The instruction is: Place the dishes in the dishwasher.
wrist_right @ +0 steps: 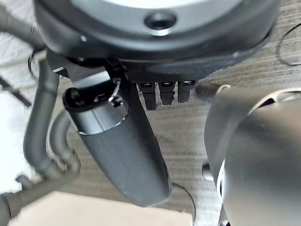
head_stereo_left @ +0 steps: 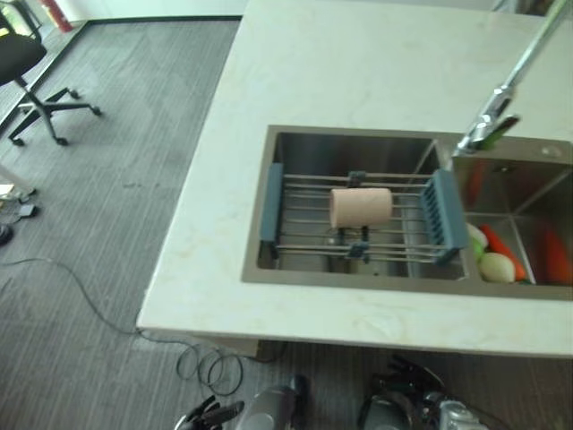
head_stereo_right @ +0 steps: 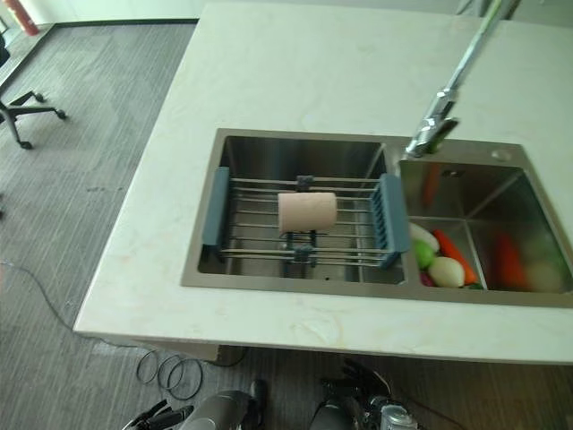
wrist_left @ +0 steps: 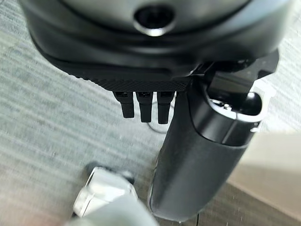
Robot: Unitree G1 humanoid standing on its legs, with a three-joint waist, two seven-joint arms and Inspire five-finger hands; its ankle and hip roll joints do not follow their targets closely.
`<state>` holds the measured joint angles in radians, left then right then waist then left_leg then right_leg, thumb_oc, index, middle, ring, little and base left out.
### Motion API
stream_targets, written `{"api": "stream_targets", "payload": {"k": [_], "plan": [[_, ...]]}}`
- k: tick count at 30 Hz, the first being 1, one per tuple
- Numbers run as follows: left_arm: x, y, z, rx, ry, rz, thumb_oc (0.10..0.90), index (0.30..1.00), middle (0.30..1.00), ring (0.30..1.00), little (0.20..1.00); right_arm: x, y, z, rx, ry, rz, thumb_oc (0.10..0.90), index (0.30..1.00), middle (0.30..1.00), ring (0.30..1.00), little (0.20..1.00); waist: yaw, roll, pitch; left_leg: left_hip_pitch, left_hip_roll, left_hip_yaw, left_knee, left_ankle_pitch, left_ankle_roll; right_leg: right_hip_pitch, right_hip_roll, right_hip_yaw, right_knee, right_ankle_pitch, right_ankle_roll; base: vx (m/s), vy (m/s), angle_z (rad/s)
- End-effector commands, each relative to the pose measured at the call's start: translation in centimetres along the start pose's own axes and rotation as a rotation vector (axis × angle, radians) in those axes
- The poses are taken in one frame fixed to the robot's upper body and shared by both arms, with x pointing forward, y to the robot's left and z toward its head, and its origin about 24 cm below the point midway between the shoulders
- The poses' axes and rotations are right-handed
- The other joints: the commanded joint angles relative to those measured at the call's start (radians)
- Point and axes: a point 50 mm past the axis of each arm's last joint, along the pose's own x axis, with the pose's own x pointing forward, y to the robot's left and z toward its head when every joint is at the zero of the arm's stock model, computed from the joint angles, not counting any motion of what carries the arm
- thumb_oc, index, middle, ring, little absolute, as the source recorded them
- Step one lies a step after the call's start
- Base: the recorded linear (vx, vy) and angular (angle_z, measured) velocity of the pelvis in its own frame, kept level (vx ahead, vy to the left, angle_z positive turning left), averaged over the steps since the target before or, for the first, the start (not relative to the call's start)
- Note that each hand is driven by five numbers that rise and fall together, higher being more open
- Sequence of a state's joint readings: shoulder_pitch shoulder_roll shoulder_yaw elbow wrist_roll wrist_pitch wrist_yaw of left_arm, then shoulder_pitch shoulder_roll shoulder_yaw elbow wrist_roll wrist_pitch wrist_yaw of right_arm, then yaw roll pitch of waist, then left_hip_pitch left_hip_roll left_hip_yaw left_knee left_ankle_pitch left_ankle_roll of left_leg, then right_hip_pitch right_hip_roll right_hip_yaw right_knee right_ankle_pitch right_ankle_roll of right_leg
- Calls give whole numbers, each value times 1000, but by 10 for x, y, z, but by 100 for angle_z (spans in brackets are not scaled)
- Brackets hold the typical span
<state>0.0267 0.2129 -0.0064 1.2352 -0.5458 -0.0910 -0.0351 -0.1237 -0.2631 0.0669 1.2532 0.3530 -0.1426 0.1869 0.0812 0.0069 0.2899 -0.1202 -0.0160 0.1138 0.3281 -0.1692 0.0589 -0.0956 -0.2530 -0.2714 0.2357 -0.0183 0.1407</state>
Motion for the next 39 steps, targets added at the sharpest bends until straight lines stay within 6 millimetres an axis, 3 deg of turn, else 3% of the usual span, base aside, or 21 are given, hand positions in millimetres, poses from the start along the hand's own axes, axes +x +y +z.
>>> {"api": "stream_targets", "payload": {"k": [1, 4, 7, 9, 11, 15, 17, 19, 21, 22, 23, 24, 26, 28, 30, 31, 33, 37, 39], "plan": [[1, -3, 9, -67, -67, 16, 800, 900, 900, 900, 900, -6, -24, 5, -57, -12, -55, 800, 900, 900, 900, 900, -8, 27, -43, -1, 120, -36, -28, -37, -116, -2, -2, 5, 64, -153, 8, -5, -71, -3], [0, -1, 20, -213, -154, 38, 800, 900, 900, 900, 900, -8, -29, 2, -60, -1, -74, 800, 900, 900, 900, 900, -12, 30, -42, 4, 124, -47, -28, -32, -124, 10, 1, 9, 64, -162, -2, 2, -44, -5], [-1, 4, 35, -249, -244, 71, 800, 900, 900, 900, 900, -10, -33, 0, -37, -9, -90, 800, 900, 900, 900, 900, -13, 35, -45, 7, 120, -59, -28, -30, -129, 18, 0, 12, 64, -167, -4, -3, 2, 4], [-2, 10, 48, 16, -262, 141, 800, 900, 900, 900, 900, -12, -40, 1, -40, -18, -115, 800, 900, 900, 900, 900, -12, 50, -51, 5, 119, -68, -28, -26, -135, 22, -3, 13, 64, -174, -7, -43, 72, 4], [-14, 64, 70, -108, -337, 395, 800, 900, 900, 900, 900, -17, -57, 10, -25, -54, -170, 800, 900, 900, 900, 900, -17, 75, -50, 15, 118, -70, -28, -24, -141, 37, -7, 24, 64, -190, -7, -17, 134, 6], [-43, 134, 98, -213, -447, 630, 800, 900, 900, 900, 900, -24, -75, 9, 28, -66, -219, 800, 900, 900, 900, 900, -4, 89, -62, 12, 120, -74, -28, -20, -142, 41, -11, 24, 64, -199, -4, -6, 23, 0], [-64, 166, 114, -133, -516, 831, 800, 900, 900, 900, 900, -26, -80, 8, 81, -66, -251, 800, 900, 900, 900, 900, 2, 94, -71, 1, 119, -78, -28, -14, -143, 36, -13, 24, 64, -199, -4, -49, 30, 1], [-97, 195, 146, -64, -664, 1054, 800, 900, 900, 900, 900, -27, -85, 7, 160, -52, -305, 800, 900, 900, 900, 900, 3, 99, -77, -2, 123, -79, -28, -15, -147, 37, -7, 36, 64, -210, -5, -48, 32, 2], [-119, 204, 172, -4, -791, 1130, 800, 900, 900, 900, 900, -27, -86, 6, 148, -38, -316, 800, 900, 900, 900, 900, 2, 99, -81, -13, 129, -76, -28, -6, -148, 28, -2, 42, 64, -205, -6, -50, -7, 1], [-146, 209, 207, 76, -945, 1174, 800, 900, 900, 900, 900, -28, -87, 4, 160, -30, -325, 800, 900, 900, 900, 900, 4, 100, -78, -7, 134, -73, -28, -10, -150, 38, 1, 44, 64, -211, -5, -40, -35, 5], [-164, 211, 228, 125, -1035, 1187, 800, 900, 900, 900, 900, -29, -88, 3, 173, -32, -326, 800, 900, 900, 900, 900, 7, 100, -81, -10, 136, -73, -28, -8, -152, 37, 2, 43, 64, -211, -5, -40, -82, 5], [-208, 206, 275, 235, -1247, 1191, 800, 900, 900, 900, 900, -29, -88, 3, 195, -49, -320, 800, 900, 900, 900, 900, 13, 101, -86, -16, 140, -75, -28, -6, -155, 38, 4, 39, 64, -214, -6, -47, -95, 9], [-282, 179, 334, 325, -1574, 1099, 800, 900, 900, 900, 900, -27, -83, 8, 209, -76, -292, 800, 900, 900, 900, 900, 22, 102, -100, -21, 146, -73, -28, -7, -161, 41, 6, 29, 64, -222, -5, -29, -111, 15], [-335, 144, 361, 281, -1867, 897, 800, 900, 900, 900, 900, -22, -76, 12, 216, -79, -268, 800, 900, 900, 900, 900, 25, 102, -111, -20, 149, -73, -28, -11, -165, 44, 9, 27, 64, -229, -6, -5, -89, 13], [-359, 117, 371, 152, -2028, 601, 800, 900, 900, 900, 900, -19, -71, 12, 215, -58, -256, 800, 900, 900, 900, 900, 25, 104, -117, -15, 149, -74, -28, -15, -168, 49, 12, 30, 64, -234, -7, 42, -74, -12], [-362, 70, 377, 119, -2067, 158, 800, 900, 900, 900, 900, -16, -62, 5, 222, -11, -243, 800, 900, 900, 900, 900, 17, 100, -120, -3, 151, -71, -28, -20, -169, 58, 19, 37, 64, -237, -7, 123, -94, -13], [-351, 18, 376, 282, -2011, -90, 800, 900, 900, 900, 900, -17, -57, -8, 258, 35, -253, 800, 900, 900, 900, 900, 0, 93, -126, -1, 156, -62, -28, -18, -168, 52, 29, 50, 64, -229, -5, 105, -80, -18], [-330, -26, 374, 505, -1887, -250, 800, 900, 900, 900, 900, -24, -60, -32, 364, 92, -270, 800, 900, 900, 900, 900, -32, 87, -126, 5, 161, -46, -28, -22, -165, 39, 39, 76, 64, -223, 2, 60, -45, -48], [-324, -37, 373, 575, -1856, -274, 800, 900, 900, 900, 900, -26, -61, -36, 382, 92, -268, 800, 900, 900, 900, 900, -43, 88, -127, 7, 160, -42, -28, -24, -163, 36, 41, 85, 64, -220, 5, 56, -30, -20]]}}
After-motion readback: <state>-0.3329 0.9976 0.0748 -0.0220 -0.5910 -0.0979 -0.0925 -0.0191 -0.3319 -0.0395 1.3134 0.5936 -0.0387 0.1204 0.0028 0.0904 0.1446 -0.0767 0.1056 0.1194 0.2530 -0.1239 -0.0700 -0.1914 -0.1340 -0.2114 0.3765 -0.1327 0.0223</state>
